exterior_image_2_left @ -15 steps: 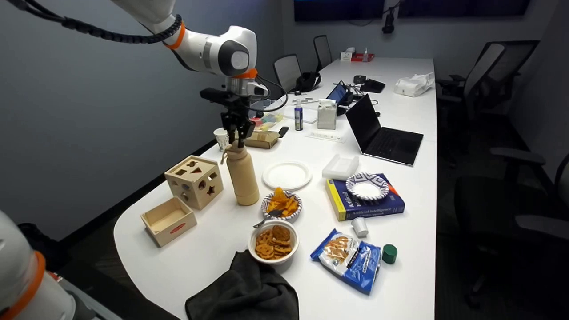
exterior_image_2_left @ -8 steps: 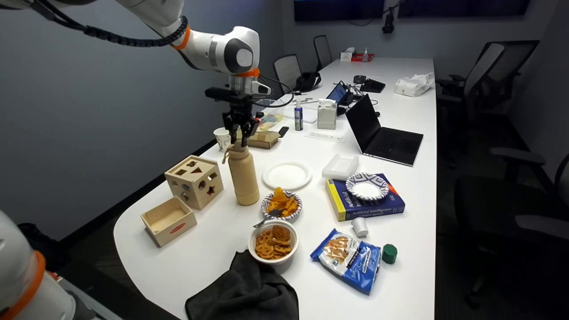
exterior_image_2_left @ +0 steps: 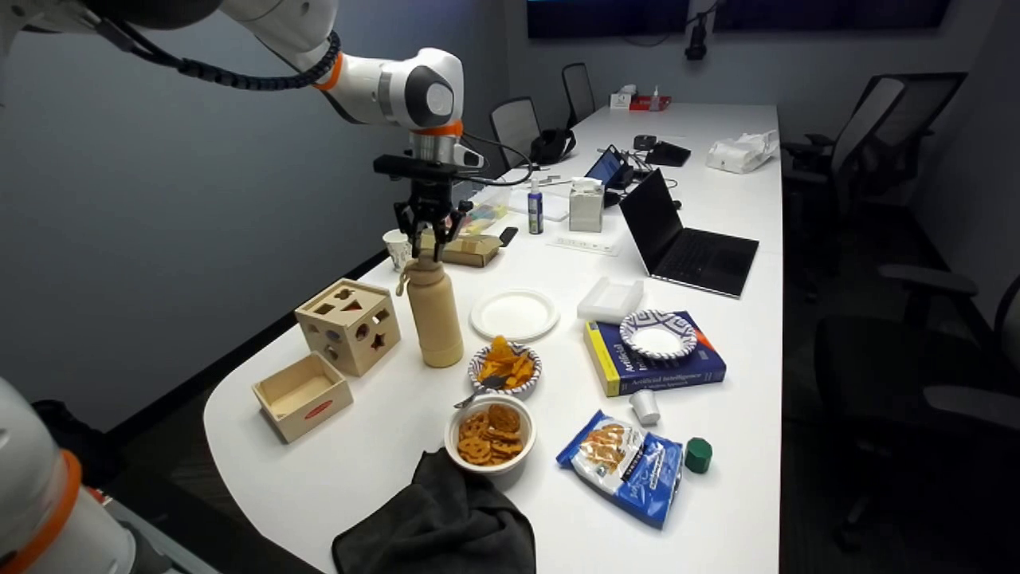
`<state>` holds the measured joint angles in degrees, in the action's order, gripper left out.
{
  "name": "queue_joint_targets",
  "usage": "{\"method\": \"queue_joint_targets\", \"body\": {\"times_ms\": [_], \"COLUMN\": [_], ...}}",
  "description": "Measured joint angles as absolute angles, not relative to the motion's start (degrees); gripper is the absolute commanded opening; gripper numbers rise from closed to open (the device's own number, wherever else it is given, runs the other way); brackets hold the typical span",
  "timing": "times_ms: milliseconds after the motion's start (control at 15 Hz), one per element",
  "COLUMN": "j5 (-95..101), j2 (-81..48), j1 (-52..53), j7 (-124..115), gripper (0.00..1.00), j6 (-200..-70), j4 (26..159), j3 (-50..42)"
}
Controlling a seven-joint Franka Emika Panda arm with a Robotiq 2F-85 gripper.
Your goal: Turn the brown bottle to the left
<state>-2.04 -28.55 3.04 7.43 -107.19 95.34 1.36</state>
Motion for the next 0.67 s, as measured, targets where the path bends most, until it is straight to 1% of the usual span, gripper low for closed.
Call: {"method": "queue_joint_targets", "body": {"times_ms": [667], "j5": [-1.3], "j2": [-31.3], "j1": [2.4], "j7": [17.7], "gripper": [0.19], "j6": [-102.9], "j4": [90.5], "j3": [2.9]}}
